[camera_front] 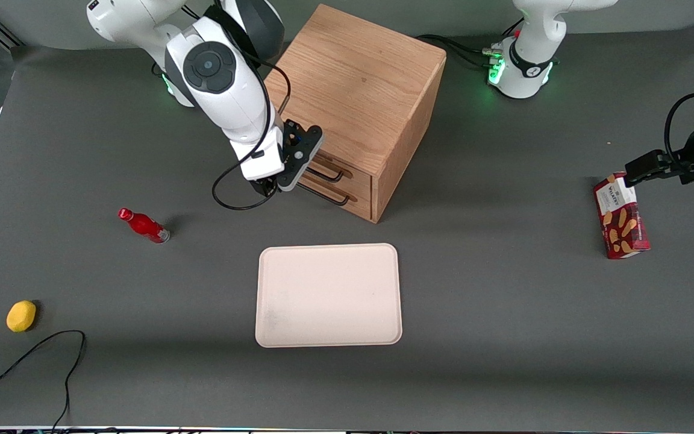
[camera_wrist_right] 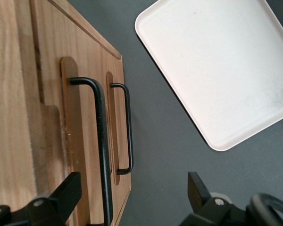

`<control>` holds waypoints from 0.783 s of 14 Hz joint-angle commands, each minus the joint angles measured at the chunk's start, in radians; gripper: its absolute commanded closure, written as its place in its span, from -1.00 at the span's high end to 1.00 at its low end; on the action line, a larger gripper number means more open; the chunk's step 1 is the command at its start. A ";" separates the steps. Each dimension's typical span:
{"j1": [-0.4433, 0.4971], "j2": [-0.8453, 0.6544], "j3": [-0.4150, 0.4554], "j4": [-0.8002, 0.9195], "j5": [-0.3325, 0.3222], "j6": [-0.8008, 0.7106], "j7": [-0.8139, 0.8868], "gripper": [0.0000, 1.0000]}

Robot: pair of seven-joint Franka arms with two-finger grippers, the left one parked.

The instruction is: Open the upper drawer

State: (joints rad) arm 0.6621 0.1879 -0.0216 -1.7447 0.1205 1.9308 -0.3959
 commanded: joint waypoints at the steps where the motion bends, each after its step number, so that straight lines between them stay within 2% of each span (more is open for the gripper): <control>1: 0.007 -0.008 -0.008 -0.038 0.027 0.048 -0.032 1.00; 11: 0.010 0.007 -0.006 -0.098 0.027 0.142 -0.032 1.00</control>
State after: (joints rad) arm 0.6620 0.1942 -0.0224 -1.8232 0.1204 2.0484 -0.3988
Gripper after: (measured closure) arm 0.000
